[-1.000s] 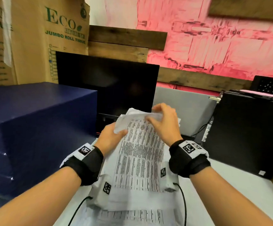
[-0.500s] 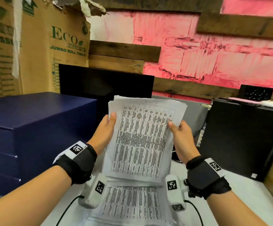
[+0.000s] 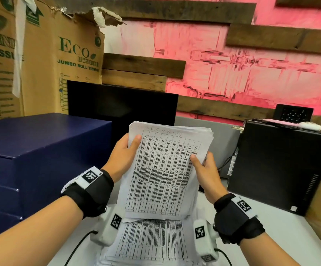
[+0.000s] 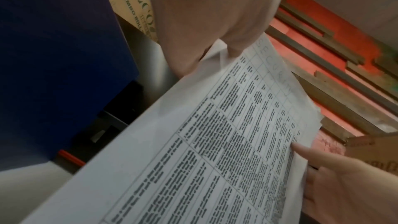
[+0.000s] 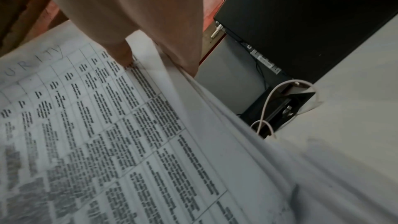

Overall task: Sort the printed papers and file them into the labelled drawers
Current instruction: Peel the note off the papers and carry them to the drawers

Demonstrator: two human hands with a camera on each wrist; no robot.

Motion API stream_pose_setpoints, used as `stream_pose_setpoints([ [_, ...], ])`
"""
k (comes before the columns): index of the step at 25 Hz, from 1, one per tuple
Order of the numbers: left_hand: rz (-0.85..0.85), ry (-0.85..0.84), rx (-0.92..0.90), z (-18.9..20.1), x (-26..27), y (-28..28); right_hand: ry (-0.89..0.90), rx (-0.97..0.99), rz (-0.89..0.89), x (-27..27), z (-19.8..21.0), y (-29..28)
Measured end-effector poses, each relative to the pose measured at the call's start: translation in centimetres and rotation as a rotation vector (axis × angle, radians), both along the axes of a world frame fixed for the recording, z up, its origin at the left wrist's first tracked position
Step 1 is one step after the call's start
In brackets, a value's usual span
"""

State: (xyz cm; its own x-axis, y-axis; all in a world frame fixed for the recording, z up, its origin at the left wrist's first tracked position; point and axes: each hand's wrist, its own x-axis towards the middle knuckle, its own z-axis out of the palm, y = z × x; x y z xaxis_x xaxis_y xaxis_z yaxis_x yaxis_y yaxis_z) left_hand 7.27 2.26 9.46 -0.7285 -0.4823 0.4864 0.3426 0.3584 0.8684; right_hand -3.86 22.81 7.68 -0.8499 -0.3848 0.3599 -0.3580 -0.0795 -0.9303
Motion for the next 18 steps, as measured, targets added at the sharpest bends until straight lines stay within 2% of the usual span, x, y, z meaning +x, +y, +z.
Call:
stream_pose_setpoints([
  [5, -0.047, -0.115, 0.102, -1.7, -0.1, 0.7, -0.018, -0.014, -0.030, -0.3, -0.7, 0.2],
  [10, -0.010, -0.008, 0.211, -0.6, -0.5, 0.4, 0.096, -0.110, -0.087, 0.1, 0.7, -0.3],
  [15, 0.027, -0.089, 0.219, -2.1, -0.1, 0.0, -0.050, -0.013, -0.049, -0.1, -1.2, -0.1],
  [18, 0.031, -0.108, 0.195, -2.2, -0.2, -0.1, -0.022, -0.025, -0.109, -0.1, -1.4, -0.2],
])
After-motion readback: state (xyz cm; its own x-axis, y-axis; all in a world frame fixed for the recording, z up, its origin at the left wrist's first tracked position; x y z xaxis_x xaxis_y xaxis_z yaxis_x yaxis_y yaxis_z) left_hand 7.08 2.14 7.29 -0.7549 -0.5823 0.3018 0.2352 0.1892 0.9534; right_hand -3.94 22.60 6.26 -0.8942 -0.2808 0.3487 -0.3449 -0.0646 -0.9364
